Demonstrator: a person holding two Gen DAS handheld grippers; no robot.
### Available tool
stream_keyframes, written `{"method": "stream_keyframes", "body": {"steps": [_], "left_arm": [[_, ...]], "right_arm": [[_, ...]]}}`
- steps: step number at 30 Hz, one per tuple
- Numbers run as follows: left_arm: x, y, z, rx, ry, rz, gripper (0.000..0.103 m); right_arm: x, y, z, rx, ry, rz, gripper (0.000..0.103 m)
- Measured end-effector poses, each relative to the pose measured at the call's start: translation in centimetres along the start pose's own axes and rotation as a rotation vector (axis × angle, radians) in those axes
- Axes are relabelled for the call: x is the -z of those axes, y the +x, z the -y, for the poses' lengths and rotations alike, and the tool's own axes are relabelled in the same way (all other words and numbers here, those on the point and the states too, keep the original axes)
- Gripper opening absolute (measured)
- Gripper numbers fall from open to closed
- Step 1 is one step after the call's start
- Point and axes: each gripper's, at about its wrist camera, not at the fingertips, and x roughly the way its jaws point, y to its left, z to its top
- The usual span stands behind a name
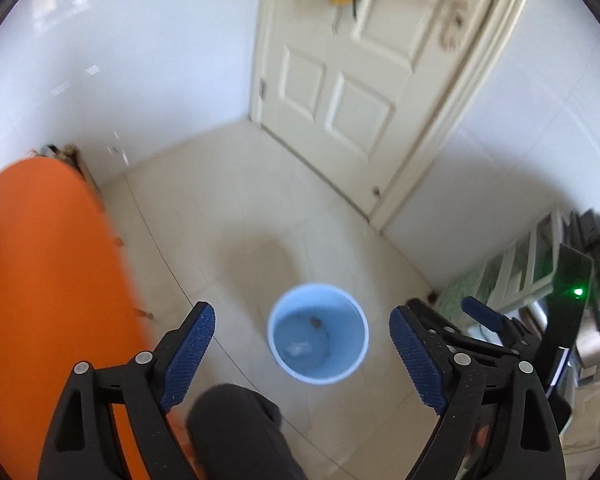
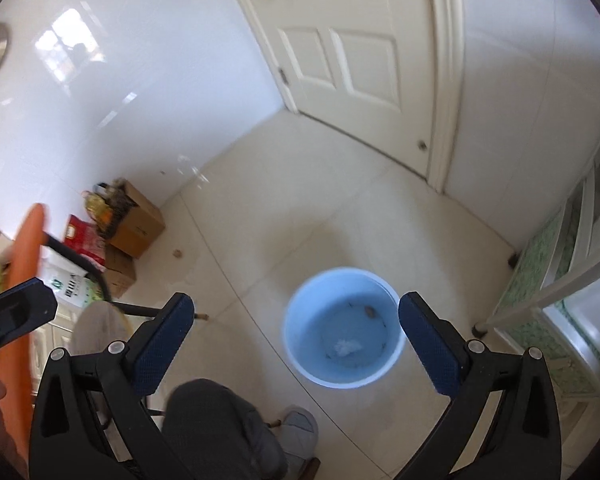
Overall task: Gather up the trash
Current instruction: 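Move both grippers back to the orange table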
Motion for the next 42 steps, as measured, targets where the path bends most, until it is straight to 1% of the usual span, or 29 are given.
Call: {"method": "stream_keyframes", "body": {"steps": [2, 4, 7, 10, 11, 13, 14, 15, 19, 21, 25, 27, 29, 30, 34, 37, 38, 39, 40, 41, 42], "left_arm": [[1.0, -3.1, -1.4, -0.026, -0.017, 0.067, 0.091], [2.0, -6.1, -2.9, -0.054, -0.035, 0.133, 0.091], [4.0, -10.4, -4.7, -0.11, -0.065, 0.218, 0.093], [6.5, -14.3, -6.2, -0.146, -0.112, 0.304, 0.095], [8.0, -15.2, -5.4, -0.161, -0.121, 0.329, 0.095], [9.8, -17.9, -5.7, -0.205, -0.138, 0.384, 0.096], [11.0, -18.9, -5.2, -0.219, -0.145, 0.407, 0.097], [12.4, -19.7, -5.1, -0.241, -0.149, 0.418, 0.097], [17.5, -24.7, -6.3, -0.323, -0.194, 0.511, 0.098], [20.1, -26.3, -6.3, -0.358, -0.213, 0.548, 0.1], [25.2, -30.3, -6.5, -0.453, -0.253, 0.625, 0.102], [27.9, -31.8, -6.4, -0.489, -0.279, 0.655, 0.102], [30.1, -32.4, -5.9, -0.527, -0.305, 0.679, 0.102], [31.4, -33.1, -5.8, -0.547, -0.32, 0.688, 0.102], [35.2, -33.7, -5.3, -0.613, -0.371, 0.71, 0.102], [36.7, -32.5, -5.5, -0.639, -0.41, 0.69, 0.102], [36.1, -32.0, -5.4, -0.641, -0.418, 0.682, 0.102], [36.9, -31.8, -5.5, -0.645, -0.429, 0.67, 0.102], [37.0, -31.4, -5.5, -0.651, -0.439, 0.655, 0.102], [36.3, -31.0, -6.0, -0.656, -0.449, 0.644, 0.102], [36.9, -30.6, -6.0, -0.661, -0.457, 0.63, 0.102]], "right_arm": [[-0.3, -2.0, -2.0, -0.019, -0.033, 0.038, 0.103], [-0.3, -4.0, -4.5, -0.043, -0.064, 0.074, 0.103], [-0.2, -6.6, -7.9, -0.074, -0.107, 0.117, 0.103], [0.2, -8.9, -11.6, -0.116, -0.158, 0.153, 0.103], [0.3, -9.6, -13.0, -0.128, -0.179, 0.165, 0.103], [0.7, -10.9, -15.5, -0.156, -0.219, 0.188, 0.103], [0.9, -11.5, -16.6, -0.167, -0.234, 0.199, 0.103], [1.1, -12.3, -18.2, -0.189, -0.256, 0.211, 0.103], [2.1, -14.4, -22.9, -0.253, -0.325, 0.254, 0.103], [2.7, -15.6, -25.6, -0.294, -0.37, 0.285, 0.103], [3.8, -17.7, -30.3, -0.352, -0.448, 0.338, 0.103], [4.4, -18.5, -32.6, -0.385, -0.484, 0.358, 0.103], [5.2, -19.0, -34.6, -0.409, -0.514, 0.374, 0.103], [5.6, -19.1, -35.2, -0.419, -0.526, 0.378, 0.103], [7.8, -19.1, -38.2, -0.448, -0.588, 0.369, 0.103], [9.2, -18.2, -39.9, -0.455, -0.627, 0.34, 0.103], [9.6, -17.8, -40.5, -0.452, -0.638, 0.327, 0.103], [9.9, -17.3, -40.6, -0.451, -0.646, 0.314, 0.103], [10.1, -16.7, -41.0, -0.454, -0.653, 0.294, 0.103], [10.4, -16.1, -41.3, -0.456, -0.661, 0.274, 0.103], [10.8, -15.4, -41.9, -0.454, -0.676, 0.253, 0.103]]}}
